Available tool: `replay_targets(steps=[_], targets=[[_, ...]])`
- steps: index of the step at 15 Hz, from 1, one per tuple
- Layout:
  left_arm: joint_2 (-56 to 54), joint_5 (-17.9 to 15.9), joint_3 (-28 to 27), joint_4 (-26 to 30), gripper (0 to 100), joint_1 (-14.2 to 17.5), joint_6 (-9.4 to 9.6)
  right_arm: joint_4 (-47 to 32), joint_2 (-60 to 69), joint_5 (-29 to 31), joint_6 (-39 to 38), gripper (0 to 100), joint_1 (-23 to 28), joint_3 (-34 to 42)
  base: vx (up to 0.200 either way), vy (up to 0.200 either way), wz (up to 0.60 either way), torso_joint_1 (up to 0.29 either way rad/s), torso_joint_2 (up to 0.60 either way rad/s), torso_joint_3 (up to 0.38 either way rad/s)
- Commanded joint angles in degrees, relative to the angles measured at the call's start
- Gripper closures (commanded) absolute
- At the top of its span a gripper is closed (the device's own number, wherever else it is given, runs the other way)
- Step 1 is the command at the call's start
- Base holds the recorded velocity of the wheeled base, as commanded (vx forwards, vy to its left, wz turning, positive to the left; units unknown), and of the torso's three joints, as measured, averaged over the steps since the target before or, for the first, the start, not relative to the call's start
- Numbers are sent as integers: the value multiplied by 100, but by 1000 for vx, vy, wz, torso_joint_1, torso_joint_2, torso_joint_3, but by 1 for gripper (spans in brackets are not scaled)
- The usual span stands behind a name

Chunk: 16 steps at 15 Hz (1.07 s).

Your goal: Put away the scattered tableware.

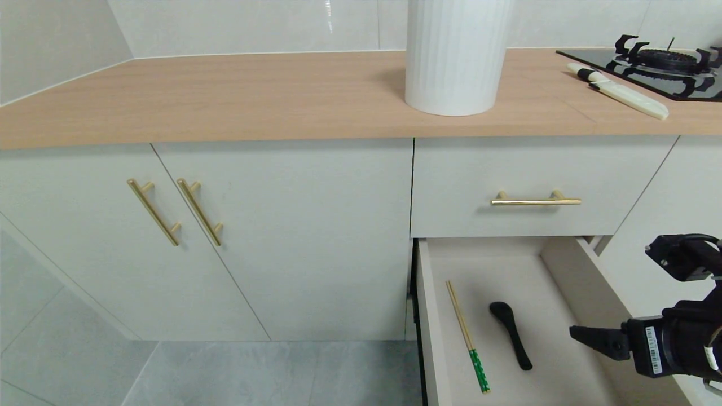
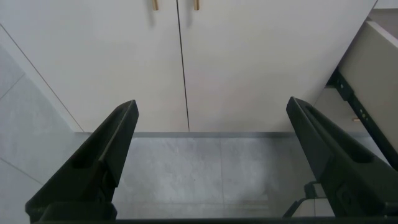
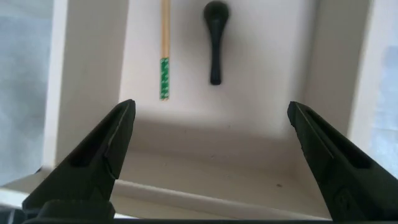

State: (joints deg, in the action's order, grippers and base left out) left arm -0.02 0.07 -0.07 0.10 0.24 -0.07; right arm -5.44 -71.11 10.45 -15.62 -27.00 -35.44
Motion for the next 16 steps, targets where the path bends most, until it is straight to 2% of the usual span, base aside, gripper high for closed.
replay_targets(steps=[1,5,9,13,16], targets=[[2,1,-1,-1,0,2,-1,-239,141,71,6,0,-323,11,-200,0,0,7,2,7],[2,1,-1,-1,0,2,-1,-432,299,80,24,0,-569,19,-200,0,0,1,2,4],[2,1,-1,-1,0,2,-1,-1065,396,19,278,0,-824,28,-200,0,0,0,4,2],[2,1,-1,-1,0,2,-1,-1302,-35,-482,278,0,-982,37,0,0,0,0,0,0],[2,1,-1,-1,0,2,-1,-1144,-720,-473,147,0,-965,107,0,0,0,0,0,0]])
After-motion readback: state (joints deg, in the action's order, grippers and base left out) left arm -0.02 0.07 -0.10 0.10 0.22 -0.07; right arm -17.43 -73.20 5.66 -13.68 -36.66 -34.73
